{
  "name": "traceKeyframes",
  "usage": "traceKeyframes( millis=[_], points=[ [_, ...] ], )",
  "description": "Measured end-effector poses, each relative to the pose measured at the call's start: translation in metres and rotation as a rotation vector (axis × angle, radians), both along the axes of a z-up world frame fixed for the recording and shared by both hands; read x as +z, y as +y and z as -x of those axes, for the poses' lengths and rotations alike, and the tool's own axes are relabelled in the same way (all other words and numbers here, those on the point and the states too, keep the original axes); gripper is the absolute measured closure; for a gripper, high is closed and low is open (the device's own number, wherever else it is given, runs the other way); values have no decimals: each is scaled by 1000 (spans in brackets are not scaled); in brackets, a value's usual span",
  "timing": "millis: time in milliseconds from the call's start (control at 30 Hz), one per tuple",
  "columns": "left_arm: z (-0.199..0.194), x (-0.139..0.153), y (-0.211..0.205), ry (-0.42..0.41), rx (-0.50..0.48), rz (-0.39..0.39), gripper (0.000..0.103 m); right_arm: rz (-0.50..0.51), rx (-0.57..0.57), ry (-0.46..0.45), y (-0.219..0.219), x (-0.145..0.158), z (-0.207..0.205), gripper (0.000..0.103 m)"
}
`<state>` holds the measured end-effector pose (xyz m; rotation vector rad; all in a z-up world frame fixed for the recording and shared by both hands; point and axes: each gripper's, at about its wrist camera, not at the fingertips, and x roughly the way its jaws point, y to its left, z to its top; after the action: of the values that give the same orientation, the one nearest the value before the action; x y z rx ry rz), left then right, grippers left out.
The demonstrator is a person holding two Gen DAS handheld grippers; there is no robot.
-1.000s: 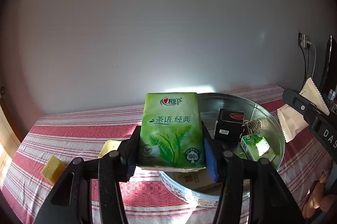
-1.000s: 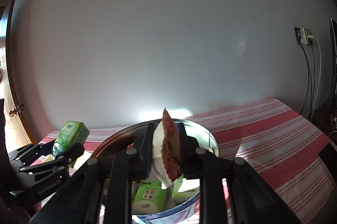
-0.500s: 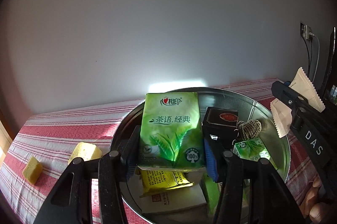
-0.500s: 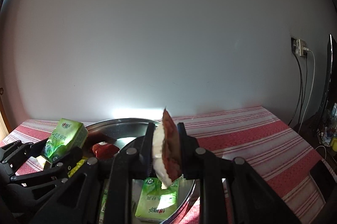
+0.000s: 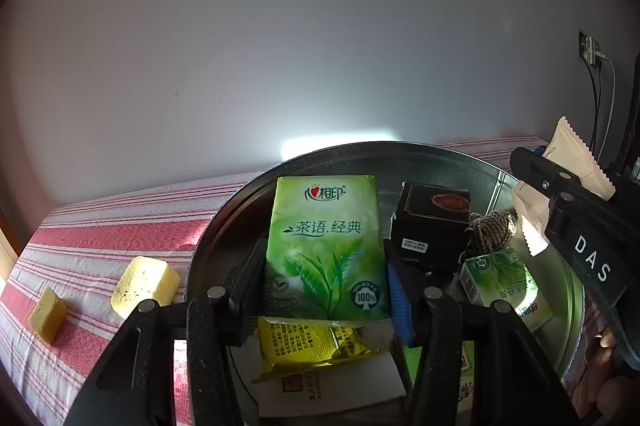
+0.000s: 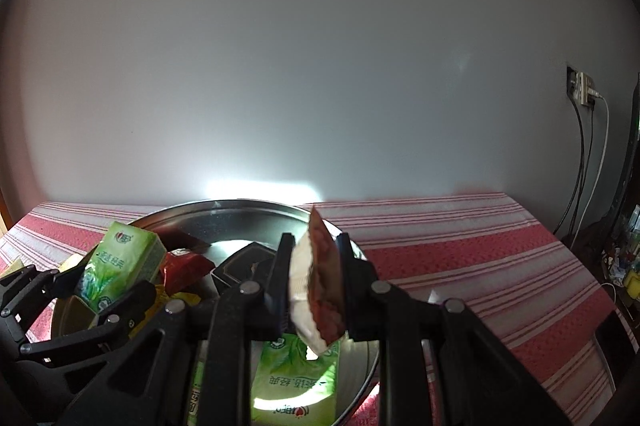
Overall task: Organize objects
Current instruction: 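Open both grippers to drop the green carton and pastry wrapper into the tin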
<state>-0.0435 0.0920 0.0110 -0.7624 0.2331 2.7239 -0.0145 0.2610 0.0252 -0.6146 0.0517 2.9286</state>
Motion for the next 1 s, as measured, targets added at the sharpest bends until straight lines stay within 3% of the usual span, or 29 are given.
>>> traceKeyframes(
  millis=[333, 400, 467, 533, 600, 700, 1000],
  points=[
    [-8, 4, -11, 30, 24, 12, 48, 58, 39, -11, 15, -10, 6, 80],
    [-10, 5, -12, 34, 26, 4, 47, 75, 43, 4, 17, -9, 2, 63],
    [-19, 7, -18, 27, 21, -15, 41, 100, 32, 50, 20, -5, -5, 11],
    [-23, 10, -22, 34, 38, -30, 21, 111, 10, 123, 23, 0, -17, 0],
    [-30, 15, -25, 73, 55, -40, 14, 110, -13, 164, 26, 3, -24, 0],
    [-35, 19, -26, 97, 62, -42, 10, 135, -27, 153, 30, 2, -24, 0],
    [-32, 19, -36, 99, 110, -38, 10, 175, -51, 143, 39, -2, -26, 0]
  ],
)
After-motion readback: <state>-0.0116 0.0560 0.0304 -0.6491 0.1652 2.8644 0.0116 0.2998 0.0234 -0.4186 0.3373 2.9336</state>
